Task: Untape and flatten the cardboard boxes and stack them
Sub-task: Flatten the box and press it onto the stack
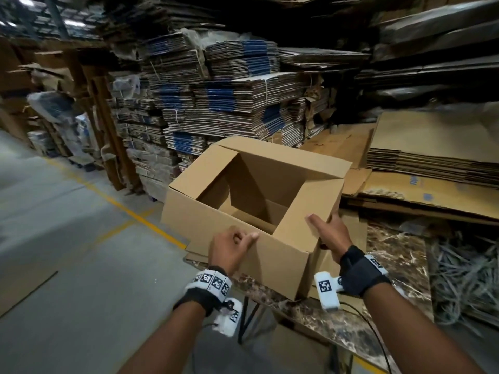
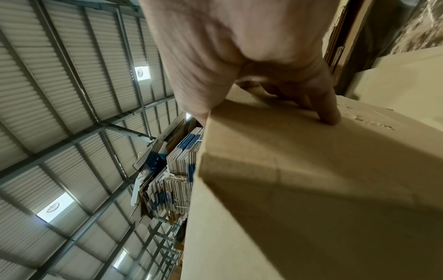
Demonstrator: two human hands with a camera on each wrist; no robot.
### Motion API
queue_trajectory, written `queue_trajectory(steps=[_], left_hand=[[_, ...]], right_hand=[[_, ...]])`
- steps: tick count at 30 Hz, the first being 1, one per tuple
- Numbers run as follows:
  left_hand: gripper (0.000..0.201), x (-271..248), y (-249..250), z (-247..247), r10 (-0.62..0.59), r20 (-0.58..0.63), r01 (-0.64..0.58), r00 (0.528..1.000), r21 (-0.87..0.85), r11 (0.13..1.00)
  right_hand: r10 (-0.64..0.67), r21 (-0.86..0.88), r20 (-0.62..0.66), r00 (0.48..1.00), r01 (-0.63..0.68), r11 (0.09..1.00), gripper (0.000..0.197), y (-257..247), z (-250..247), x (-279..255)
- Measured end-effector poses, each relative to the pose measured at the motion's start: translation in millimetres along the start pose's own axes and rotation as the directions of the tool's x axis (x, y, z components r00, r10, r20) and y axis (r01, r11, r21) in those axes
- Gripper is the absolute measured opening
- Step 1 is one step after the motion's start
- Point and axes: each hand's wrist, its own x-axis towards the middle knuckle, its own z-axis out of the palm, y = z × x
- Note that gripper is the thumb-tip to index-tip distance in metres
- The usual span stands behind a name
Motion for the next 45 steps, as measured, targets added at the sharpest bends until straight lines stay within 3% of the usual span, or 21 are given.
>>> queue_trajectory(steps=[2,4,6,8,11,16,20,22,25,29,32,35,37,39,45], left_hand=[[0.029,14,-17,-13,0.210,-0.012,-0.206,0.978,0.143,0.968],[0.053,34,-36,-26,0.398,0.127,-0.418,0.908,0.313,0.853],[0.066,54,-50,-41,0.447,0.298,-0.536,0.843,0.410,0.738],[0.051,66,-62,-51,0.450,0.357,-0.573,0.818,0.445,0.688],[0.019,58,-67,-49,0.576,0.219,-0.610,0.787,0.409,0.678],[0.026,27,-53,-25,0.710,0.009,-0.670,0.704,0.338,0.661],[0.019,14,-33,2,0.755,-0.087,-0.701,0.649,0.317,0.639],[0.020,10,-23,20,0.753,-0.117,-0.704,0.647,0.288,0.650],[0.019,6,-15,45,0.746,-0.135,-0.706,0.653,0.251,0.663],[0.012,4,-8,71,0.772,-0.097,-0.740,0.628,0.230,0.632],[0.008,0,-3,89,0.774,-0.060,-0.749,0.630,0.216,0.626],[0.011,-8,-2,103,0.776,-0.053,-0.757,0.629,0.187,0.626],[0.019,-11,-4,111,0.776,-0.054,-0.759,0.628,0.180,0.626],[0.012,-11,-6,118,0.787,-0.066,-0.767,0.614,0.184,0.614],[0.020,-14,-17,131,0.751,-0.095,-0.735,0.653,0.158,0.659]], right_hand=[[-0.009,-0.009,0.003,1.000,0.009,1.000,0.073,3,3,-4],[-0.026,0.003,0.016,1.000,0.026,1.000,0.067,3,4,-10],[-0.036,0.039,0.027,0.999,0.035,0.999,0.059,3,3,-15],[-0.044,0.062,0.043,0.998,0.041,0.997,0.061,4,0,-21],[-0.070,0.055,0.077,0.995,0.066,0.996,0.049,5,-2,-28],[-0.167,0.015,0.031,0.986,0.166,0.986,0.039,-24,-27,-35],[-0.273,-0.265,-0.017,0.962,0.258,0.929,0.044,-57,-40,-27],[-0.303,-0.450,-0.086,0.949,0.234,0.862,0.063,-68,-36,-22],[-0.342,-0.719,-0.217,0.914,0.088,0.689,0.110,-77,-28,-16],[-0.309,-0.840,-0.239,0.921,-0.036,0.541,0.142,-71,-15,-20],[-0.227,-0.872,-0.254,0.940,-0.121,0.475,0.152,-52,-7,-14],[-0.117,-0.853,-0.303,0.946,-0.214,0.477,0.157,-33,-10,-7],[-0.090,-0.856,-0.316,0.944,-0.244,0.456,0.160,-23,-14,-5],[-0.098,-0.861,-0.333,0.938,-0.260,0.437,0.159,-16,-19,0],[-0.032,-0.822,-0.319,0.947,-0.259,0.507,0.153,-7,-34,8]])
